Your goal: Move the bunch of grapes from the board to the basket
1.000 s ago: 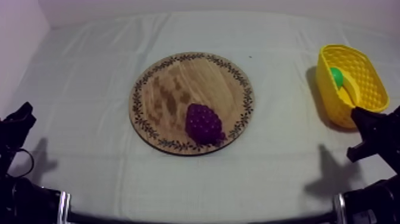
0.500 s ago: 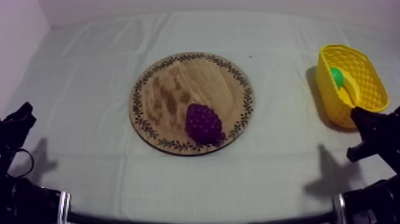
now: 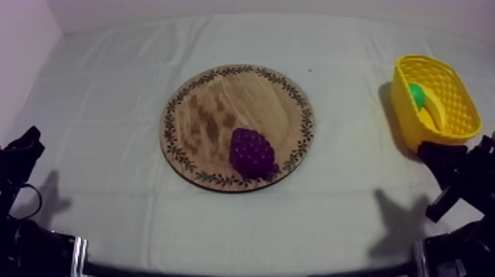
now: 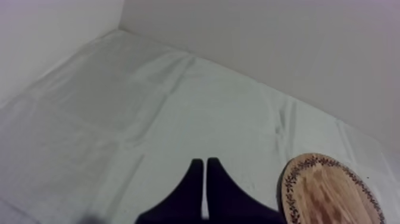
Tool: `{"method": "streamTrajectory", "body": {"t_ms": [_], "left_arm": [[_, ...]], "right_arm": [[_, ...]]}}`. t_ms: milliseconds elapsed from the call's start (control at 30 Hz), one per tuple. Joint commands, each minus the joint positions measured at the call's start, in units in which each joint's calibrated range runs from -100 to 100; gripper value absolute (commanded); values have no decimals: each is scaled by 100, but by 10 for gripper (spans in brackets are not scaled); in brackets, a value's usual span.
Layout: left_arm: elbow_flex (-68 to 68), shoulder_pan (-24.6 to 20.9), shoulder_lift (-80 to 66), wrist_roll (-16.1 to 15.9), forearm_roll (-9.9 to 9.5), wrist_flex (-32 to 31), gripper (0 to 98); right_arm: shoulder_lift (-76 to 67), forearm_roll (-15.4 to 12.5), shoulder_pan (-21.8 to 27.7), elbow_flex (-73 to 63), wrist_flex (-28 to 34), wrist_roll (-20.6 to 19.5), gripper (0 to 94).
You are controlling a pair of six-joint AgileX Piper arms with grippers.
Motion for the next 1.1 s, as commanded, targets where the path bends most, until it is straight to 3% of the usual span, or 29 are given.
{"method": "streamTrajectory", "body": {"t_ms": [0,200,367,533,800,1067], "left_arm": [[-4,2,2,-1,1,-1,0],[-4,2,2,-1,1,-1,0],[-4,2,2,-1,1,-1,0],[-4,2,2,-1,1,-1,0],[-4,2,2,-1,1,-1,0],[-4,2,2,-1,1,-1,0]], "right_arm": [[357,390,-340,-140,30,-353,6],[1650,1011,-981,-1127,675,-943,6],[2680,1155,-1338,-2376,1315,-1349,6],[3709,1084,-1585,-3815,2132,-1493,6],[5533,756,-1913,-6393,3975,-1511,5],[7323,439,-2025,-8062,4760,-1805,5]]}}
